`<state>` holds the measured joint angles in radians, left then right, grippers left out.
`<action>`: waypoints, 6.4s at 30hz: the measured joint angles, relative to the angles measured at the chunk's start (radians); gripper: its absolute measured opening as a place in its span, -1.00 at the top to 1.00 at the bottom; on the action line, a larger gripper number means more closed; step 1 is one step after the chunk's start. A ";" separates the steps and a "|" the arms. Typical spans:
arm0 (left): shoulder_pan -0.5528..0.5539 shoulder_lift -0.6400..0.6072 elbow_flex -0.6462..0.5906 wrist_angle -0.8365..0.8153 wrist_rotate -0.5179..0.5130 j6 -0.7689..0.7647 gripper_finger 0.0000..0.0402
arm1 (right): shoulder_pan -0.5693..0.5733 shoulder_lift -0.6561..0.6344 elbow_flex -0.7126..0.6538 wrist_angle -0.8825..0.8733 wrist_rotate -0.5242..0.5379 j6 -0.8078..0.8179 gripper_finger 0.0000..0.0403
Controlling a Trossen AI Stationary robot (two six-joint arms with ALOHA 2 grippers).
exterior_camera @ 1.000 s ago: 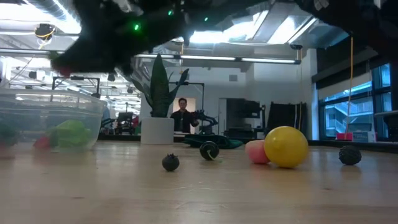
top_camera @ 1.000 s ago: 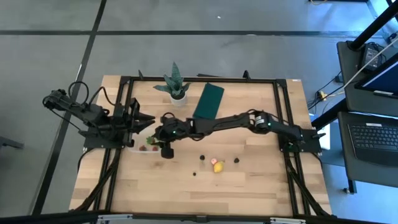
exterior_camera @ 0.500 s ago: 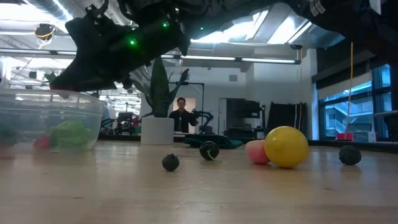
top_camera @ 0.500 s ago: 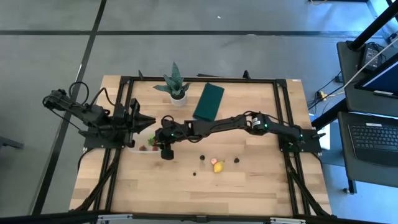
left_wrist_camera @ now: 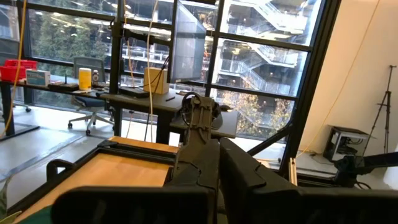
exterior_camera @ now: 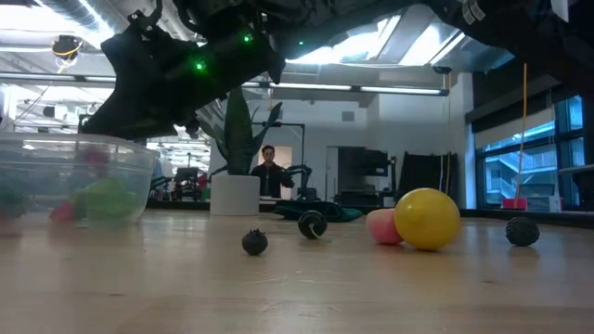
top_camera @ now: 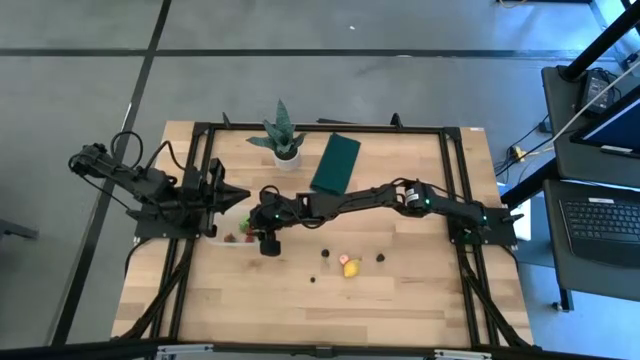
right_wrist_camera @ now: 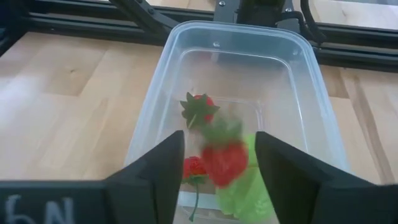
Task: Pick and placing Produce into tupperware
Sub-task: Put the strawberry into the transparent bin, then put the black cherry into the transparent bin
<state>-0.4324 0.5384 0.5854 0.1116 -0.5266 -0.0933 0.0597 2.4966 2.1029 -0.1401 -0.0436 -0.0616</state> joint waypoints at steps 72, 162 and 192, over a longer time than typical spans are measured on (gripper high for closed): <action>0.000 0.000 -0.001 -0.146 0.069 -0.035 0.69 | 0.159 -0.233 -0.293 -0.793 0.061 -0.444 -0.11; 0.000 -0.005 0.000 -0.118 0.069 -0.034 0.64 | -0.020 -0.184 -0.278 0.236 0.008 0.043 0.36; 0.000 -0.004 0.000 -0.120 0.069 -0.034 0.92 | -0.020 -0.112 -0.272 0.302 0.005 0.107 0.28</action>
<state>-0.4324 0.5341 0.5858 -0.0084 -0.4580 -0.1273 0.0393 2.3848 1.8305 0.1616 -0.0383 0.0457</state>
